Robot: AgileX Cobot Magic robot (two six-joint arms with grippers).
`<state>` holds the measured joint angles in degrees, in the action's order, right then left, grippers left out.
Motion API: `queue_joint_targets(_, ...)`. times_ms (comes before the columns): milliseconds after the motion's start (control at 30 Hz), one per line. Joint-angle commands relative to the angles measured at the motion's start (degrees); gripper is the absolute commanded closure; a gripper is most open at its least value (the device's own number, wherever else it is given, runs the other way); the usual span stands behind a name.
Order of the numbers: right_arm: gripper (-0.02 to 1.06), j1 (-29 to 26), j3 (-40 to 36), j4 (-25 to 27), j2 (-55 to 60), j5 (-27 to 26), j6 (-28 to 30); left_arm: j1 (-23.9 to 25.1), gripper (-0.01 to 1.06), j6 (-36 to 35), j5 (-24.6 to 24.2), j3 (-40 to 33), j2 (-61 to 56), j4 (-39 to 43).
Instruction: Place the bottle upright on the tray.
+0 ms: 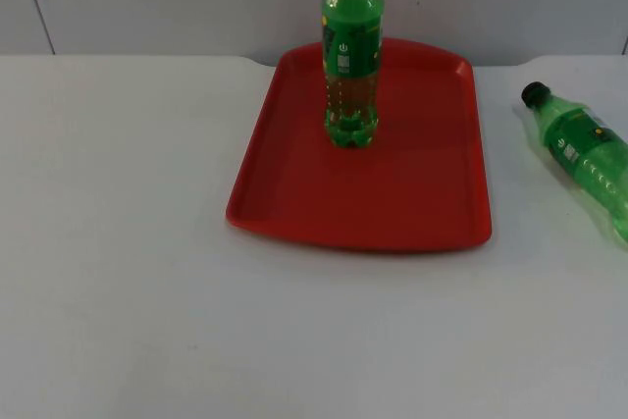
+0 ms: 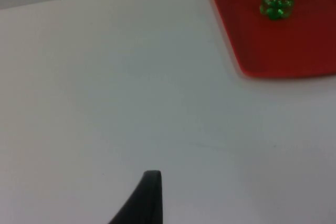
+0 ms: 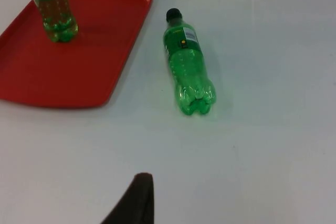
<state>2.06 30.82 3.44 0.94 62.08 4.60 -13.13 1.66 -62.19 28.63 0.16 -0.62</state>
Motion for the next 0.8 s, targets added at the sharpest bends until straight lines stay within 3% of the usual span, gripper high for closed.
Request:
queue_joint_targets(0, 0.00, -0.3, 1.6, 0.3, 1.8, -0.6, -0.1, -0.3, 0.00, 0.0, 0.6, -0.3, -0.2, 0.2)
queue_joint_targets(333, 0.00, -0.3, 12.2, 0.7, 21.1, -0.8, -1.0, -0.3, 0.00, 0.0, 0.6, -0.3, -0.2, 0.2)
queue_joint_targets(767, 0.00, -0.3, 25.6, 1.3, 48.7, -5.9, -0.3, -0.3, 0.00, 0.0, 0.6, -0.3, -0.2, 0.2)
